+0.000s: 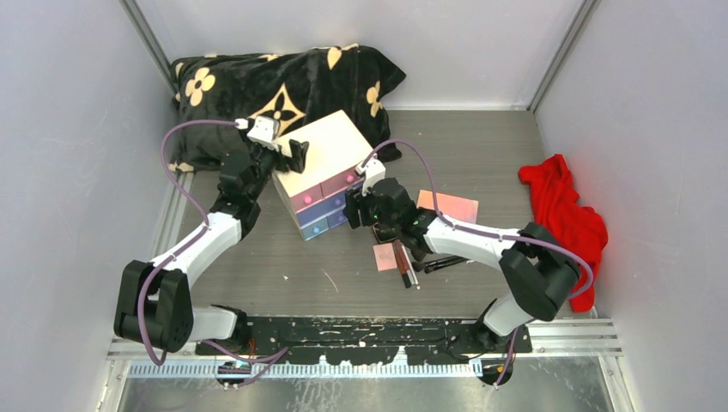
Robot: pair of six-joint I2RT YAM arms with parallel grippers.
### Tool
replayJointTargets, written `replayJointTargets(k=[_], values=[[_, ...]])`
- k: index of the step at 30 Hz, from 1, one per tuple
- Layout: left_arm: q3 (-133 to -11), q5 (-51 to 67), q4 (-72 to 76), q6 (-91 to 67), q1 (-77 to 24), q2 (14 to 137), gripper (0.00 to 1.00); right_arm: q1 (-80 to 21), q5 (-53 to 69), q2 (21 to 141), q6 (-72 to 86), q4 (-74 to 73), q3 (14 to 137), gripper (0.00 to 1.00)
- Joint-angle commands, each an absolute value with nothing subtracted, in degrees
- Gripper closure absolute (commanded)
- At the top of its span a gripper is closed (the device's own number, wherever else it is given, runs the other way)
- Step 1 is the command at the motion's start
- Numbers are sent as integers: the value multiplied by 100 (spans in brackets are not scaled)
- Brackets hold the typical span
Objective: Organize the makeup
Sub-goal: Open the drawer in the storage box.
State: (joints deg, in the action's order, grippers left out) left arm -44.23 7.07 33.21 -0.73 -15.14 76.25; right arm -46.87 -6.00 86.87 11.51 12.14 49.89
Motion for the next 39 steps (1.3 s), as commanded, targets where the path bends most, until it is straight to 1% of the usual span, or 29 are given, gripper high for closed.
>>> replayJointTargets(k=[1, 4, 8, 11, 24, 30, 35, 36, 39], values=[[-3964, 736, 1617, 106, -1593, 8060, 0, -4747, -282, 8857, 1364, 1851, 5323, 35], [-3967, 736, 1607, 105, -1593, 8073, 0, -4763, -258, 8960, 1354, 1877, 5427, 35], [-3988, 721, 1593, 105, -1597, 8089, 0, -4778, -124, 9045, 1343, 1857, 5576, 39], [-3990, 721, 1591, 105, -1596, 8088, 0, -4820, -110, 9106, 1349, 1834, 5706, 40], [-3964, 717, 1617, 100, -1597, 8060, 0, -5067, -631, 9582, 1281, 1811, 6071, 40], [-3955, 722, 1617, 105, -1599, 8057, 1, -5144, -929, 9540, 1177, 1796, 6130, 43], [-3955, 718, 1615, 107, -1594, 8059, 0, -5212, -1189, 9473, 1034, 1787, 6133, 44], [-3947, 715, 1625, 106, -1598, 8053, 0, -5211, -1187, 9478, 1025, 1782, 6134, 48], [-3932, 714, 1642, 105, -1599, 8038, 0, -5212, -1112, 9508, 1000, 1747, 6158, 70]])
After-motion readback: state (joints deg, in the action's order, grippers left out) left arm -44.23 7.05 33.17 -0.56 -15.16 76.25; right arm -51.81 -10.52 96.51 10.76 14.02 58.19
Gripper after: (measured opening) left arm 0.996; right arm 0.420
